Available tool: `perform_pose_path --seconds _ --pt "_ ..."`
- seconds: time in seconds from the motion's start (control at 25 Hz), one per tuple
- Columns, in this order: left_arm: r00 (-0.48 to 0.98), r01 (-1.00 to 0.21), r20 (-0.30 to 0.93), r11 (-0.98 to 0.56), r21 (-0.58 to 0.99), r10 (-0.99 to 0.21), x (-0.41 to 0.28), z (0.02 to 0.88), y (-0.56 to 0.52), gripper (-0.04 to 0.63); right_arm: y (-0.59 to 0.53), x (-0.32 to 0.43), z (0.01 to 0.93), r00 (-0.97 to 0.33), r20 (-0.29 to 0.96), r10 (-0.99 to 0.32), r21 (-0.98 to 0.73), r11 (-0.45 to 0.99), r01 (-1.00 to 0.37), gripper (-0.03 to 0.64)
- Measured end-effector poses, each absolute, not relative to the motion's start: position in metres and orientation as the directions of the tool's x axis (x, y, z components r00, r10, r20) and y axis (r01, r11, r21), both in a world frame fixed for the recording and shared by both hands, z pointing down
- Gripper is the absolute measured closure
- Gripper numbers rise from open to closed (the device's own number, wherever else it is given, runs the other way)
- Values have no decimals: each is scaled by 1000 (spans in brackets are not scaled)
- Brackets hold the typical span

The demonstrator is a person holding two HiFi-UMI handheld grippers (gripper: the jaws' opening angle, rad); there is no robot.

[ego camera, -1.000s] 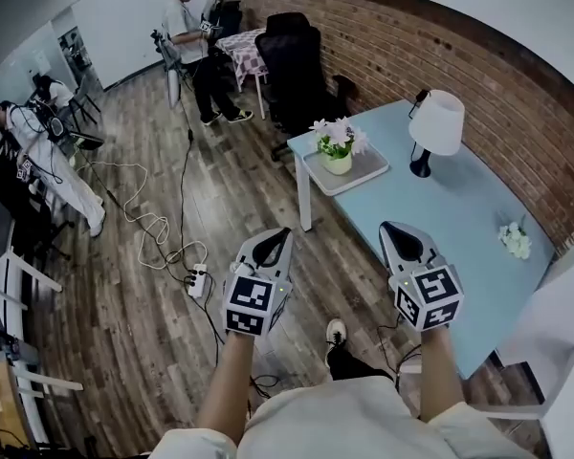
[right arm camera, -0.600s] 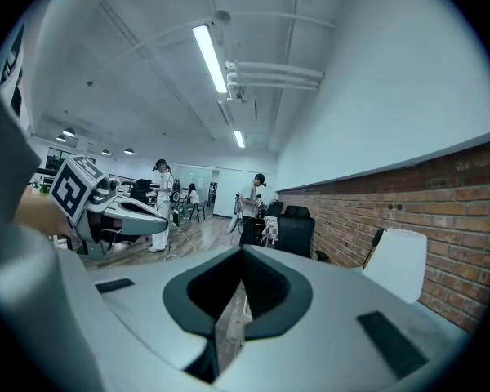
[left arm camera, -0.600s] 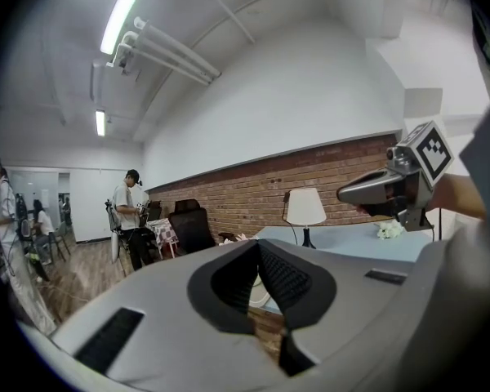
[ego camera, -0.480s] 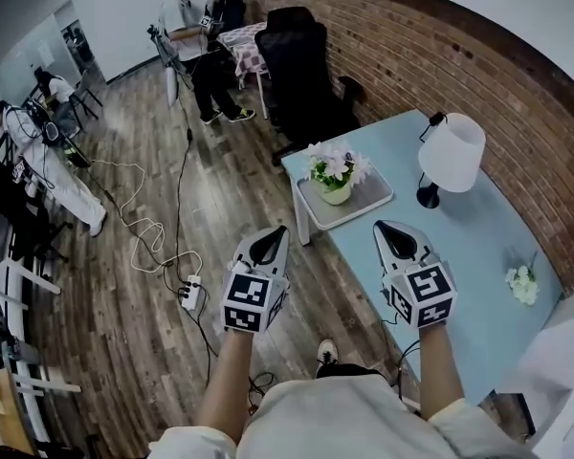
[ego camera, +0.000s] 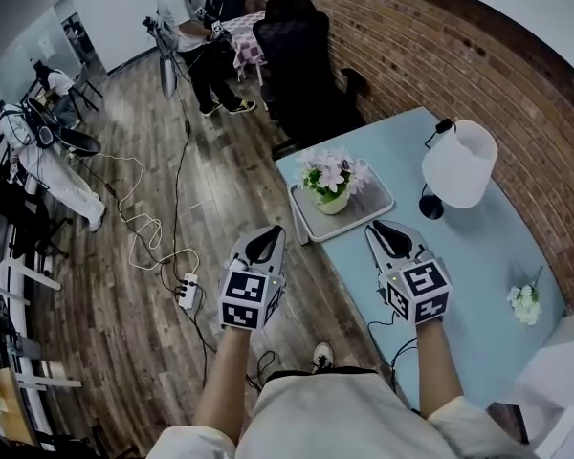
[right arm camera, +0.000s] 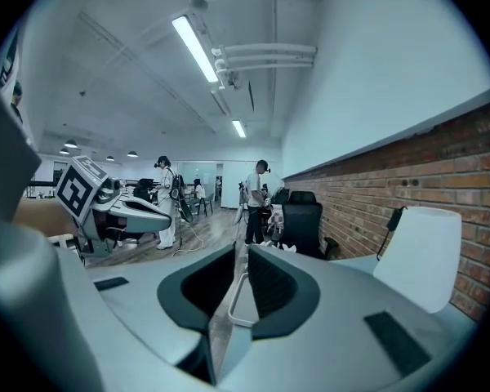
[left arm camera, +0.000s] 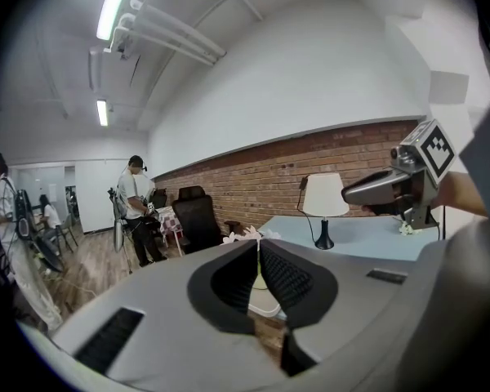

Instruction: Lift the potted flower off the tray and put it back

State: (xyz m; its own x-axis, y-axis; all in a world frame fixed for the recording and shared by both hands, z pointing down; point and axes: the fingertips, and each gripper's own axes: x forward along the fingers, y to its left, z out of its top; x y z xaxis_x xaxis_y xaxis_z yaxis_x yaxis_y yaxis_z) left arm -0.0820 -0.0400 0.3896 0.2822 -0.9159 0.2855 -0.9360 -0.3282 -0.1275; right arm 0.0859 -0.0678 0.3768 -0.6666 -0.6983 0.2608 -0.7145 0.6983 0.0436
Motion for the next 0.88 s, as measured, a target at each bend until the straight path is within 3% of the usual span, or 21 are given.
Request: perform_pose_path --seconds 0.12,0.24,0.32,0.52,0.88 --pt "264 -943 312 -312 -115 -913 -81 401 -53 549 -84 86 391 -668 296 -683 35 706 -707 460" --pt "267 -950 321 -304 -69 -909 -82 410 -65 541 -97 86 402 -668 321 -672 20 709 -705 416" --pt "284 -950 319 -311 -36 -904 -81 415 -71 462 -103 88 409 -664 333 -669 6 706 -708 402" --pt "333 -935 343 -354 -1 -879 -80 441 -85 393 -116 85 431 -656 367 -660 -34 695 -718 359" --pt "430 -886 473 -460 59 -769 -83 520 -142 332 -166 75 492 -619 472 -627 -74 672 -737 281"
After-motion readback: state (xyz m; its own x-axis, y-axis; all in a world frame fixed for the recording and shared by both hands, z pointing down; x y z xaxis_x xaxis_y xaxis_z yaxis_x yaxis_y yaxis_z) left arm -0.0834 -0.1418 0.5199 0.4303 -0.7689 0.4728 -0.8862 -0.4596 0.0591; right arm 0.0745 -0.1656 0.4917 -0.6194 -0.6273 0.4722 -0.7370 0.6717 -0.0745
